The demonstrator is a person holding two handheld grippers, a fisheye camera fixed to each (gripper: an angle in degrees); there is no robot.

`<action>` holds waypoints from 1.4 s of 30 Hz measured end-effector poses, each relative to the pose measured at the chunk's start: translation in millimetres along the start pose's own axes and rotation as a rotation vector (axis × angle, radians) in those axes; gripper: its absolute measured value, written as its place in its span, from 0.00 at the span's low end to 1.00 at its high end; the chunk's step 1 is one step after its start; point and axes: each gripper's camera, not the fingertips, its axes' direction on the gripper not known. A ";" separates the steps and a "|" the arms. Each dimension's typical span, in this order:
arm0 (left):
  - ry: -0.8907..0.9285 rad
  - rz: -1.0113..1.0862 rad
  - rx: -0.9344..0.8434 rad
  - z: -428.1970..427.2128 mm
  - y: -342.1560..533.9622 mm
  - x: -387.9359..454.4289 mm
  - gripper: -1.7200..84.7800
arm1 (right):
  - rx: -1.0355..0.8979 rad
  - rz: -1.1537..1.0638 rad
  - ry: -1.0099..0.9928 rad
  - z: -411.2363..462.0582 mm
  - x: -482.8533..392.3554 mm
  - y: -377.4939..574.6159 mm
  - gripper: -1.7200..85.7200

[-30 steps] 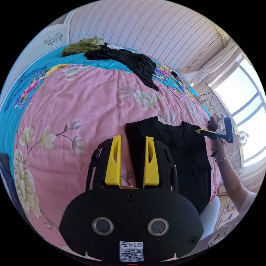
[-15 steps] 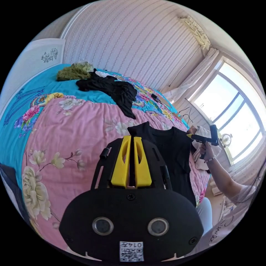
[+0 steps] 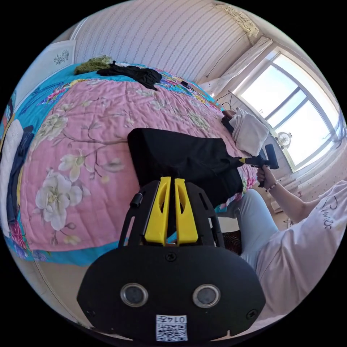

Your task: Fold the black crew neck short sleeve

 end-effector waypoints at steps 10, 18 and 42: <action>-0.122 -0.059 -0.073 -33.7 49.4 37.3 0.05 | -0.090 0.008 0.136 -3.4 -43.6 53.2 0.02; -0.104 0.010 -0.087 2.8 14.0 110.7 0.11 | -0.113 -0.138 0.193 47.0 -128.1 8.5 0.02; -0.255 0.425 -0.228 96.0 84.0 340.1 0.01 | -0.374 -0.458 0.482 200.3 -282.6 -70.5 0.01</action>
